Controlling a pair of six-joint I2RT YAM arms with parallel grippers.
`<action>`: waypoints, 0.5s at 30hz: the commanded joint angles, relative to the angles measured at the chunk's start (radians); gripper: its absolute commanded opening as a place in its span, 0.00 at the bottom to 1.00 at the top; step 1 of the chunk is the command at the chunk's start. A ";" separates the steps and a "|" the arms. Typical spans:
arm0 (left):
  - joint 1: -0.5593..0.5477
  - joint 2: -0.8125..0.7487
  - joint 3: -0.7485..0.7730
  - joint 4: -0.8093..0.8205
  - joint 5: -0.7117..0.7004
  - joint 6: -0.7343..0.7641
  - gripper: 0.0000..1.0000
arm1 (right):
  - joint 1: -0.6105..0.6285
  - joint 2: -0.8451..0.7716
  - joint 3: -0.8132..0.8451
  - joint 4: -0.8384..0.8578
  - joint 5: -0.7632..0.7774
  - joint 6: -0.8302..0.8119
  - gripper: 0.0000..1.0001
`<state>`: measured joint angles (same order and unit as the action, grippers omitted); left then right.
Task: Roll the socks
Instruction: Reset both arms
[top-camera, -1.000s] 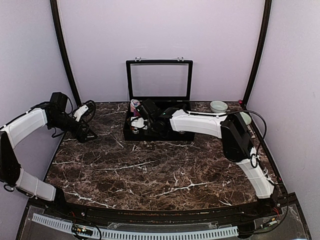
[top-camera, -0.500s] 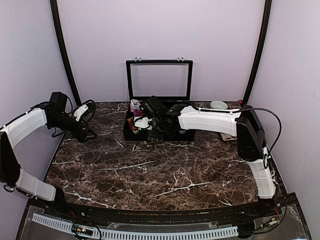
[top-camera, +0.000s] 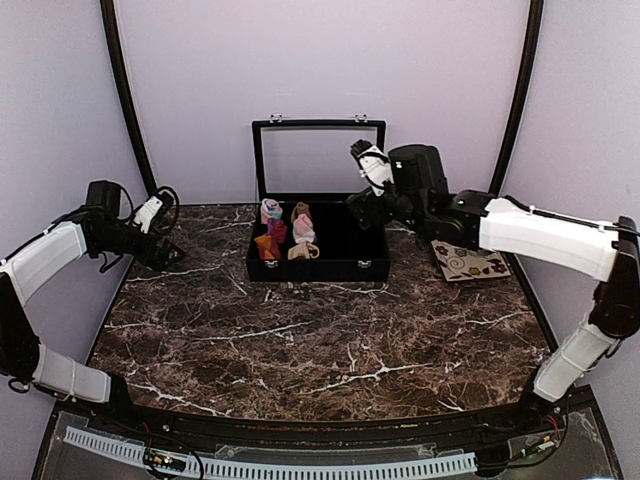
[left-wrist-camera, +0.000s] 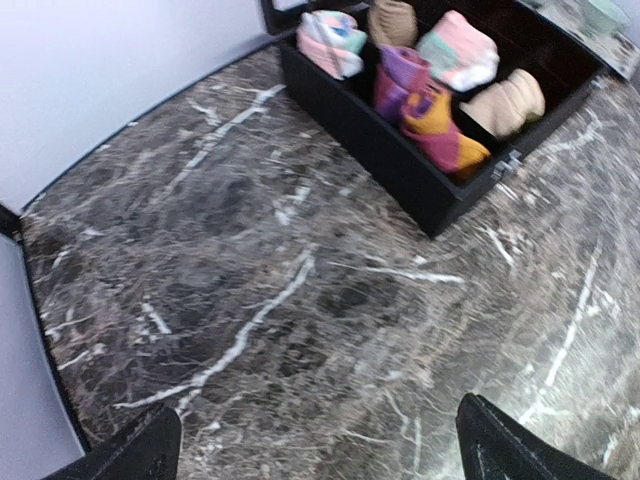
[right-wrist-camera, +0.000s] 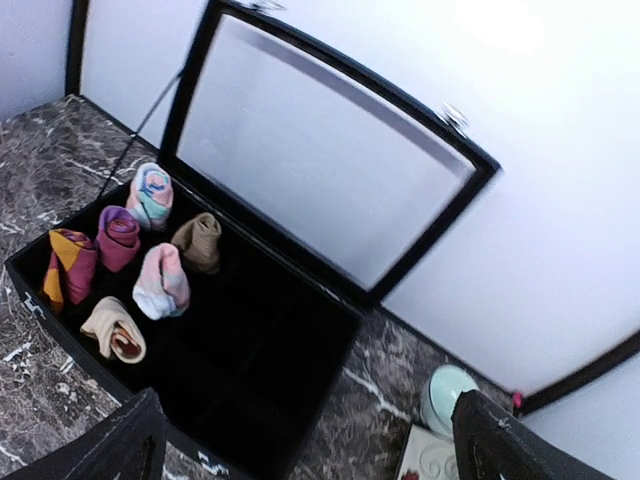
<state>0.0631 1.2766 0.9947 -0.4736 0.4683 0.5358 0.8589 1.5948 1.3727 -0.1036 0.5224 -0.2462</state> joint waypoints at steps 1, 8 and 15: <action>0.079 -0.042 -0.115 0.285 -0.100 -0.199 0.99 | -0.082 -0.179 -0.263 0.204 0.103 0.265 1.00; 0.208 -0.066 -0.413 0.804 0.015 -0.374 0.99 | -0.319 -0.550 -0.718 0.395 0.302 0.499 1.00; 0.210 0.029 -0.626 1.246 0.072 -0.464 0.99 | -0.409 -0.720 -1.067 0.744 0.421 0.377 1.00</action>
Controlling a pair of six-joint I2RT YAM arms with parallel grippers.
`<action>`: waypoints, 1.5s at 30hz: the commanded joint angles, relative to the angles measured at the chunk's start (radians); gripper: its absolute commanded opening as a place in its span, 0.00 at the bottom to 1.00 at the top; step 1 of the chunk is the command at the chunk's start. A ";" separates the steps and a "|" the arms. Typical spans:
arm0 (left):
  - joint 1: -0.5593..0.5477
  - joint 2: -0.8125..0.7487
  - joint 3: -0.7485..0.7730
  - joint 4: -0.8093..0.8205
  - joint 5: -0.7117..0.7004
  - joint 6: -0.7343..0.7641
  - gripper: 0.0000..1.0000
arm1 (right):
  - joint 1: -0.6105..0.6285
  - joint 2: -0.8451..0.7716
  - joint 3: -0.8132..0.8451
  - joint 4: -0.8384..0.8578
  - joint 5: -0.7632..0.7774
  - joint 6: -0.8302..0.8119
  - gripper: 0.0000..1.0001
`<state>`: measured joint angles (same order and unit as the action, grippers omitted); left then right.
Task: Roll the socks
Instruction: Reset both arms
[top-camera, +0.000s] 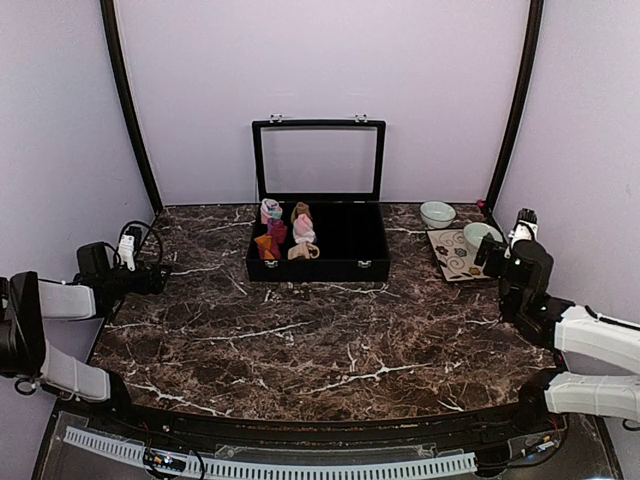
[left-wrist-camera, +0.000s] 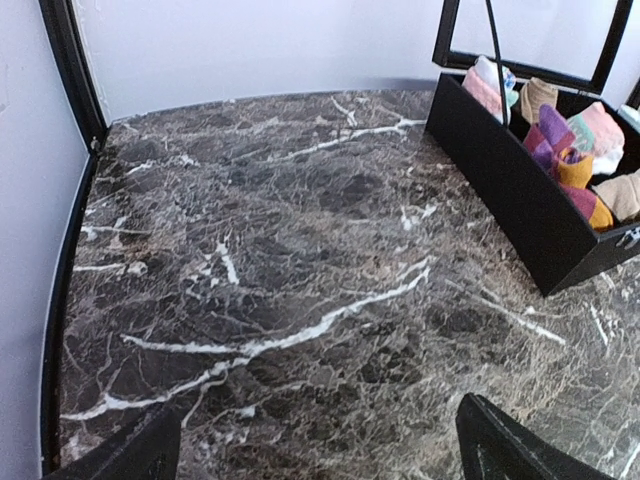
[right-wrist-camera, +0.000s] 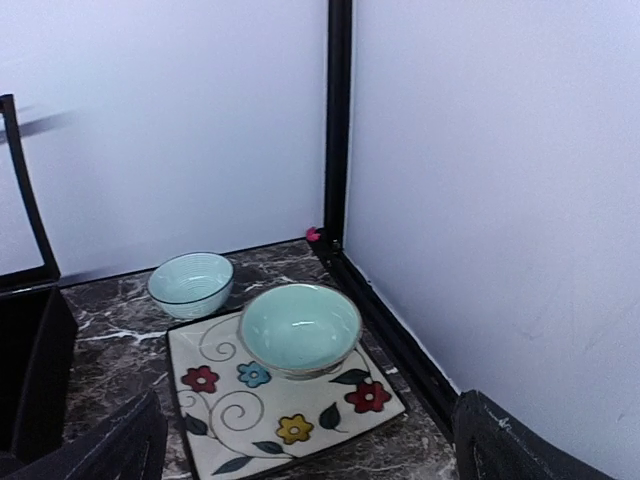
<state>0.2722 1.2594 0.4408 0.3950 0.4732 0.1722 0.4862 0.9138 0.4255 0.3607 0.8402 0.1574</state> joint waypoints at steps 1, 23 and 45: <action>0.001 0.074 -0.104 0.477 0.087 -0.131 0.99 | -0.055 -0.041 -0.148 0.311 0.099 -0.034 1.00; -0.203 0.319 -0.202 0.933 -0.171 -0.066 0.99 | -0.388 0.584 -0.290 1.073 -0.541 -0.185 1.00; -0.204 0.310 -0.198 0.914 -0.174 -0.063 0.99 | -0.483 0.619 -0.198 0.920 -0.640 -0.104 1.00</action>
<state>0.0692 1.5707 0.2443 1.2785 0.3031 0.0982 0.0109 1.5318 0.2119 1.2697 0.2142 0.0433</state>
